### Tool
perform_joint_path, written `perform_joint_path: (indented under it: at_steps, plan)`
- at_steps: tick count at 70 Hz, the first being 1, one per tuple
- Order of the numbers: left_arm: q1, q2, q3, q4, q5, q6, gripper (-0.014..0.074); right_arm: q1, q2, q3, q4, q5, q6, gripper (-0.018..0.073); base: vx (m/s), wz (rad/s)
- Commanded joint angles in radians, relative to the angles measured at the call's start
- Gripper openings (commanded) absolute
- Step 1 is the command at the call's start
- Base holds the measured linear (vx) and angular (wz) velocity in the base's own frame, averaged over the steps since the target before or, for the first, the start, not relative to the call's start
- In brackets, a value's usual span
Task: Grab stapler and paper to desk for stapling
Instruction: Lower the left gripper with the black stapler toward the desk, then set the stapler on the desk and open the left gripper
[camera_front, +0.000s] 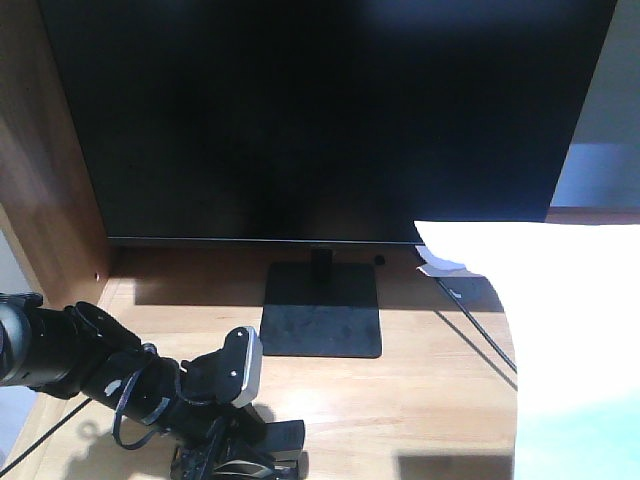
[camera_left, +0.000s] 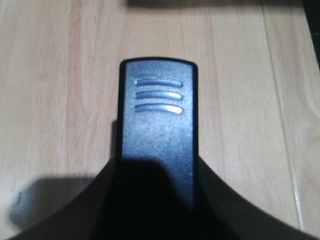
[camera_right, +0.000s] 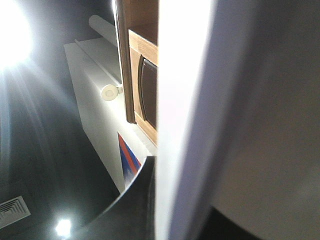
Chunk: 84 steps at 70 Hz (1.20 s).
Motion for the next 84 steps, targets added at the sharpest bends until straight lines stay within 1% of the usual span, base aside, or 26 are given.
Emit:
perform_joint_path:
  at_steps: [1,11,16,22,23,25,36,41,46,53,65,72,84]
  plan:
    - [-0.006,-0.036,-0.027,-0.041,0.037,0.003,0.0034,-0.007,0.007,-0.024,-0.007,-0.061,-0.009,-0.0003,0.00,0.00]
    - [-0.006,-0.033,-0.027,-0.039,0.048,0.003,0.0127,-0.007,0.007,-0.024,-0.007,-0.061,-0.009,-0.0003,0.00,0.00]
    - [-0.006,-0.033,-0.027,-0.039,0.052,0.003,0.0200,-0.007,0.007,-0.024,-0.007,-0.061,-0.009,-0.0003,0.00,0.00]
    - [-0.006,-0.033,-0.027,-0.040,0.050,0.003,0.0321,-0.007,0.007,-0.024,-0.007,-0.061,-0.009,-0.0003,0.00,0.00]
    - [-0.006,-0.033,-0.027,-0.040,0.050,0.003,0.0330,-0.007,0.007,-0.024,-0.007,-0.061,-0.009,-0.0003,0.00,0.00]
    - [-0.006,-0.033,-0.027,-0.040,0.050,0.002,0.0381,-0.007,0.007,-0.024,-0.007,-0.061,-0.009,-0.0003,0.00,0.00]
    - [-0.006,-0.033,-0.027,-0.038,0.050,-0.002,0.0556,-0.007,0.007,-0.024,-0.007,-0.061,-0.009,-0.0003,0.00,0.00]
    - [-0.006,-0.033,-0.027,-0.038,0.050,-0.005,0.0614,-0.007,0.007,-0.024,-0.007,-0.061,-0.009,-0.0003,0.00,0.00]
    - [-0.006,-0.033,-0.027,-0.038,0.050,-0.005,0.0653,-0.007,0.007,-0.024,-0.007,-0.061,-0.009,-0.0003,0.00,0.00]
    - [-0.006,-0.034,-0.027,-0.038,0.050,-0.005,0.0671,-0.007,0.007,-0.024,-0.007,-0.061,-0.009,-0.0003,0.00,0.00]
    - [-0.006,-0.034,-0.028,-0.030,0.039,-0.005,0.0645,-0.007,0.007,-0.024,-0.007,-0.061,-0.009,-0.0003,0.00,0.00]
    - [-0.006,-0.038,-0.028,-0.030,0.049,-0.005,0.0606,-0.007,0.007,-0.024,-0.007,-0.061,-0.009,-0.0003,0.00,0.00]
    - [-0.006,-0.080,-0.028,-0.030,0.058,-0.005,0.0508,-0.007,0.007,-0.024,-0.007,-0.060,-0.009,-0.0003,0.00,0.00]
